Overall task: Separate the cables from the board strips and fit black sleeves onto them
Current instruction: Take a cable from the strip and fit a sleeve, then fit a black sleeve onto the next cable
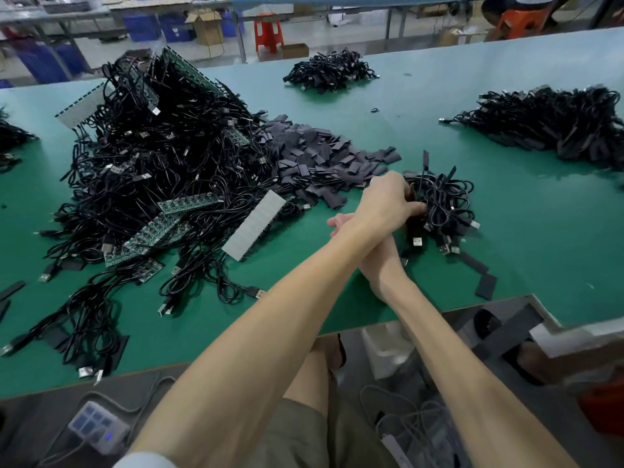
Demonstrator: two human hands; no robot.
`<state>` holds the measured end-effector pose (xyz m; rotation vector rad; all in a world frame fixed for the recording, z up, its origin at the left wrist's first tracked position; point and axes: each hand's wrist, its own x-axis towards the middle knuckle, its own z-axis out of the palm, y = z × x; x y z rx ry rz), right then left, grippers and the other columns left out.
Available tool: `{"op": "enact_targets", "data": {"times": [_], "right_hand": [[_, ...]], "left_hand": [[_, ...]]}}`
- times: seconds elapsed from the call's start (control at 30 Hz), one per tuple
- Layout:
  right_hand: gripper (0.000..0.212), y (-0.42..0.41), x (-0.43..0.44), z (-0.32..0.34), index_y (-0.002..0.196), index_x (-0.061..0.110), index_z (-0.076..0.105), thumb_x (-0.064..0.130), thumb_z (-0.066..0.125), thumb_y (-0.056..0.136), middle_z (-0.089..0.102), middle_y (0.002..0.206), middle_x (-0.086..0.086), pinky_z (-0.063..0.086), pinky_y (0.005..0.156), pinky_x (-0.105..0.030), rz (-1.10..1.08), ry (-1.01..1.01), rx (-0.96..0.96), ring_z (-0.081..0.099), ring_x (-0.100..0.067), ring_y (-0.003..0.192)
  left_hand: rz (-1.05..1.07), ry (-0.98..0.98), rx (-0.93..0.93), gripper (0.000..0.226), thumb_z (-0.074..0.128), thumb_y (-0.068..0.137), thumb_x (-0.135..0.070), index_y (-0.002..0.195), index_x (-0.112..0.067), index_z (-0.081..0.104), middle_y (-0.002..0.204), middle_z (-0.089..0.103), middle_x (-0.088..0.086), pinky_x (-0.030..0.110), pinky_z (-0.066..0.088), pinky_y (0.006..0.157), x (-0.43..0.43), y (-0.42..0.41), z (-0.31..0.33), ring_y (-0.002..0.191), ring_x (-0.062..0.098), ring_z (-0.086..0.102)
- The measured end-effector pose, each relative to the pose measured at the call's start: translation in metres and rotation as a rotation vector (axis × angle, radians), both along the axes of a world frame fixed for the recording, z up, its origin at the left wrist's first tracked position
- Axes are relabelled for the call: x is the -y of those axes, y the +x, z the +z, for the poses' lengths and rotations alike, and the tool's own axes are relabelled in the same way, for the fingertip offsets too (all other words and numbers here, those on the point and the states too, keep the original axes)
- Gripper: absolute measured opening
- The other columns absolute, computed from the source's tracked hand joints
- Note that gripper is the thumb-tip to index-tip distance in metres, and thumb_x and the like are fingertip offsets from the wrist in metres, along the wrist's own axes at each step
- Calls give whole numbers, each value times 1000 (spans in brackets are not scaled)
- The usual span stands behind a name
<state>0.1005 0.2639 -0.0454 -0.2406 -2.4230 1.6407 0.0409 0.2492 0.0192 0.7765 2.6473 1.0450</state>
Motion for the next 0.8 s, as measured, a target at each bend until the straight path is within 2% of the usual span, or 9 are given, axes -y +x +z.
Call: {"op": "enact_targets", "data": {"times": [0.1,0.17,0.23,0.3,0.37,0.43,0.57,0.7,0.8], "right_hand": [[15,-1,-3,3,121,2,40,0,30,110,43,92,-23,54,68,-22,-85,-102,-191,49,-22,80],[19,-2,1,-3,123,-1,49,0,37,109,50,103,-33,53,76,-23,12,25,-182,57,-31,95],[24,2,6,3,127,-2,54,3,40,108,59,113,-30,52,82,-27,82,41,-121,60,-33,107],[24,3,8,3,119,3,54,8,32,109,59,97,-14,55,83,-30,-58,46,-198,59,-21,92],[20,0,8,-4,102,8,65,0,46,103,61,79,5,50,72,-28,-7,106,-180,57,-6,75],[28,-4,5,-8,80,16,66,-4,55,96,64,61,9,43,59,-26,14,-30,-89,55,-3,58],[17,-4,6,-5,94,16,73,19,59,103,71,71,6,41,54,-18,30,-169,-96,61,-12,57],[17,-4,6,-5,99,10,74,18,60,104,69,75,3,43,54,-17,35,-196,-91,61,-15,58],[16,-3,6,-3,101,10,74,18,60,104,69,77,1,44,55,-17,40,-209,-84,61,-14,60]], "left_hand": [[-46,36,72,43,71,96,-31,76,7,63,79,74,18,35,58,77,4,1,0,73,30,73],[-48,70,80,41,64,100,-29,87,10,68,83,75,20,39,60,79,9,2,-3,72,29,75],[-22,120,72,34,59,103,-25,93,5,71,86,76,18,41,62,76,16,3,-6,70,27,76],[23,151,-3,27,59,102,-22,105,1,73,98,75,16,41,60,83,25,5,-6,85,28,74],[81,179,-121,23,59,101,-19,112,-5,74,111,69,12,34,53,94,39,5,-7,98,23,67],[150,195,-241,22,60,99,-14,115,-10,74,116,61,9,30,47,99,62,4,-8,103,21,62],[426,-99,-525,29,61,96,-12,124,-9,64,126,55,13,41,39,101,122,-11,-15,117,32,51],[571,-330,-432,32,65,98,-29,120,-6,60,128,50,17,46,31,104,167,-21,-22,121,37,44],[465,-204,-370,23,69,96,-26,115,-13,69,116,58,9,44,33,101,174,-15,-28,114,32,50]]}}
